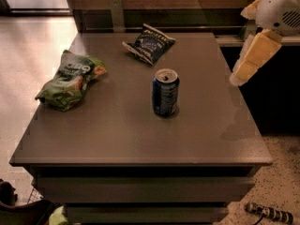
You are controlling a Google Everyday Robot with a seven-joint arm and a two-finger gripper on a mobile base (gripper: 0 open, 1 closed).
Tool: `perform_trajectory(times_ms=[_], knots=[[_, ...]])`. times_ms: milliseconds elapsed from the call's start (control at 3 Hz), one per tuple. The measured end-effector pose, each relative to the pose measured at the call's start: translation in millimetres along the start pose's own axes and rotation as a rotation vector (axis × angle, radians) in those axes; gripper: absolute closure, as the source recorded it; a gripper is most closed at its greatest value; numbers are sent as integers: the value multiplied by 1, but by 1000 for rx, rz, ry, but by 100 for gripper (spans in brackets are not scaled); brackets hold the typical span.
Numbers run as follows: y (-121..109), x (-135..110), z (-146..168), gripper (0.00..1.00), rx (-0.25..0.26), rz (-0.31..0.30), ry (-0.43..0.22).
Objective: Pick blue chip bag
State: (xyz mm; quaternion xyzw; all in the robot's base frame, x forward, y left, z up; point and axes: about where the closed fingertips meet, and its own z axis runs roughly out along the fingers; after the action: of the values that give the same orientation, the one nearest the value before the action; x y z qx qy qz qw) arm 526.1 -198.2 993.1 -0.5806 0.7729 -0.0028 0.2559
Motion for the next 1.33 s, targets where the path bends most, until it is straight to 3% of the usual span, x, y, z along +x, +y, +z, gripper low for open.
perform_trajectory(times_ms=[333, 667, 1000, 1333], knots=[[-58, -36, 36, 0, -14, 86, -157], [-92, -73, 68, 0, -29, 195, -283], [-117, -108, 98, 0, -29, 312, -354], [-131, -130, 122, 0, -15, 361, -383]])
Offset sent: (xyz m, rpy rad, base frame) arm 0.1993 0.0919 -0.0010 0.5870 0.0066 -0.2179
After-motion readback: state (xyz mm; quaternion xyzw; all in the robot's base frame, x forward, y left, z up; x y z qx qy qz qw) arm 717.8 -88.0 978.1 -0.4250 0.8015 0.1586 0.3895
